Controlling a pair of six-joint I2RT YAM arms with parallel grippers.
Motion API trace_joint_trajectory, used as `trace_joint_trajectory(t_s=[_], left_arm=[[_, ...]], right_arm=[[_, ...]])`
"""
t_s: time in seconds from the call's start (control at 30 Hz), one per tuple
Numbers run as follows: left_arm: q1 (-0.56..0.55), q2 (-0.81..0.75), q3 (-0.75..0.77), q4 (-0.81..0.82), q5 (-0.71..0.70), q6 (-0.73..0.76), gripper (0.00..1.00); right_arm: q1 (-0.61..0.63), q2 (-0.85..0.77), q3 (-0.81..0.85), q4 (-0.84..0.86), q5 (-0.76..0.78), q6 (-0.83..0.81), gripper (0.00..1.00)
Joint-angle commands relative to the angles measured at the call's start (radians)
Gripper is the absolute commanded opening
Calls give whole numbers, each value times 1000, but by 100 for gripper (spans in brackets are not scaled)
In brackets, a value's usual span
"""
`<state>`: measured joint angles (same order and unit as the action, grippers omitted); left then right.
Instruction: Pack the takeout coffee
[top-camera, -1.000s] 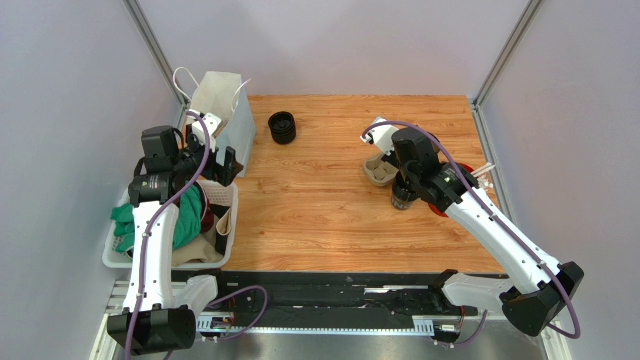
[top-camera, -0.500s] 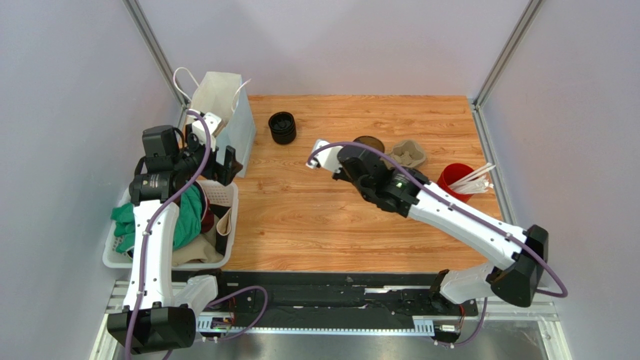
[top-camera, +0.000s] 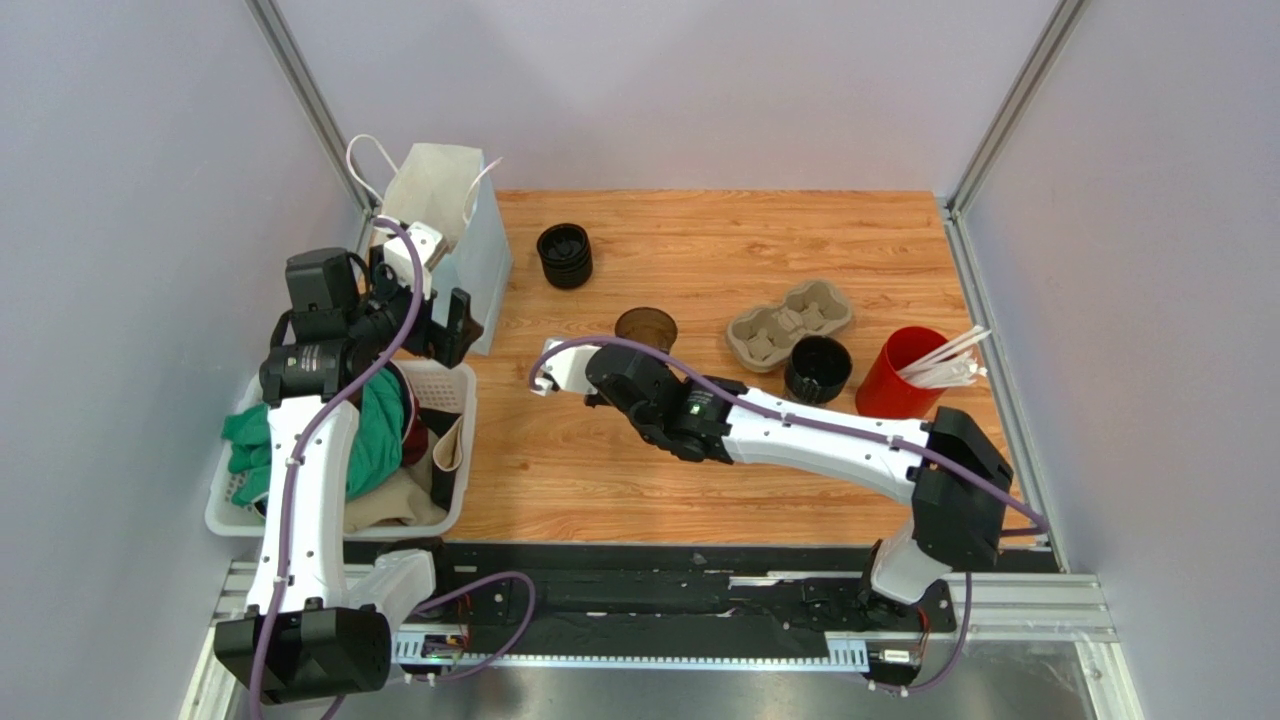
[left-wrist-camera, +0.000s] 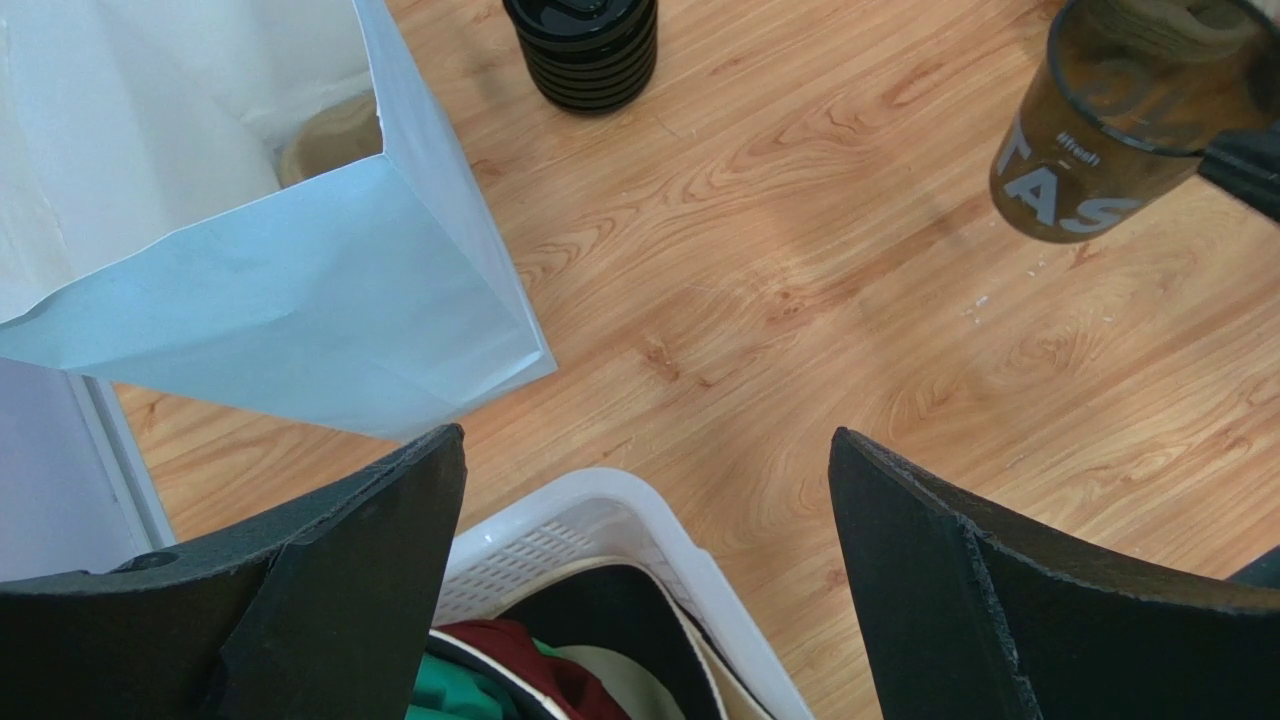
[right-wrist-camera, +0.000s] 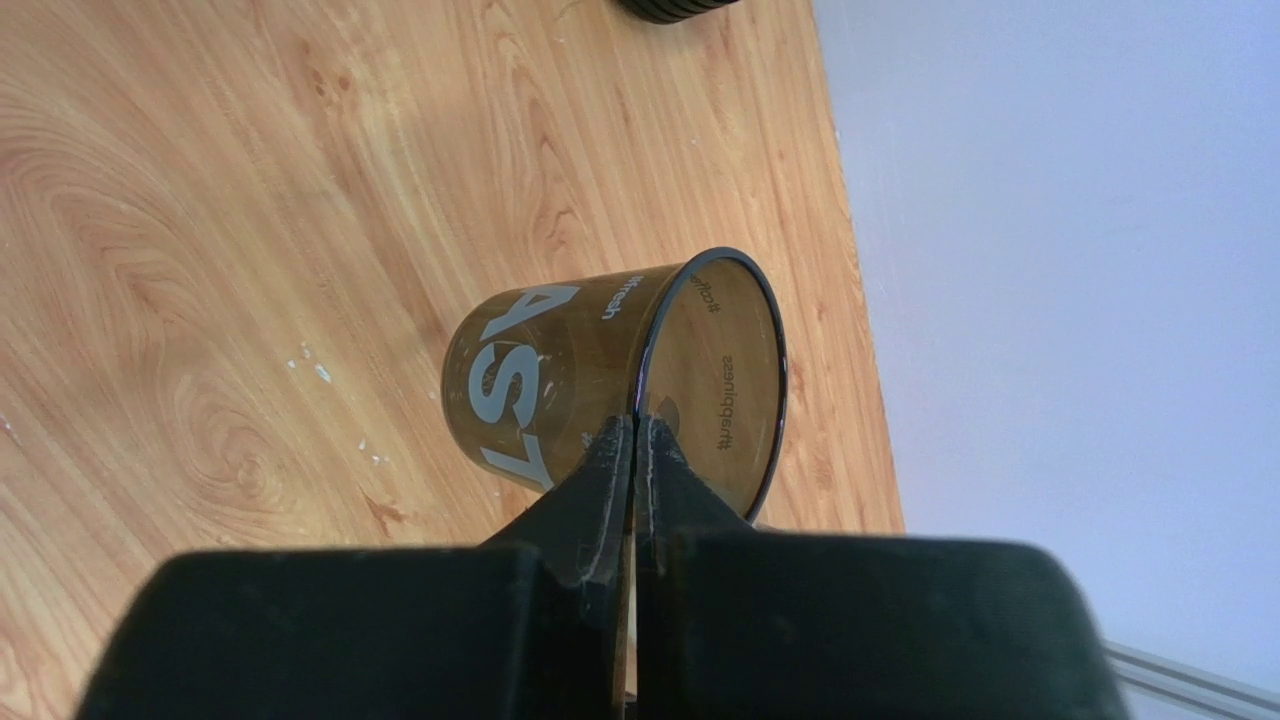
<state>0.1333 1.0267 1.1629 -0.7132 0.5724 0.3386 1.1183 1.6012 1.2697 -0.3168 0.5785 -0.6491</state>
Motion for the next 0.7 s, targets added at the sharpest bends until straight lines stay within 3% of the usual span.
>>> trace_joint_trajectory(t_s=[0.0, 0.67], left_arm=[[3, -2, -2, 27, 9, -18, 99], [3, -8, -3, 26, 3, -18, 99]], right_arm=[[12, 31, -44, 148, 43, 31, 0], [32, 143, -159, 306, 78, 52, 0]])
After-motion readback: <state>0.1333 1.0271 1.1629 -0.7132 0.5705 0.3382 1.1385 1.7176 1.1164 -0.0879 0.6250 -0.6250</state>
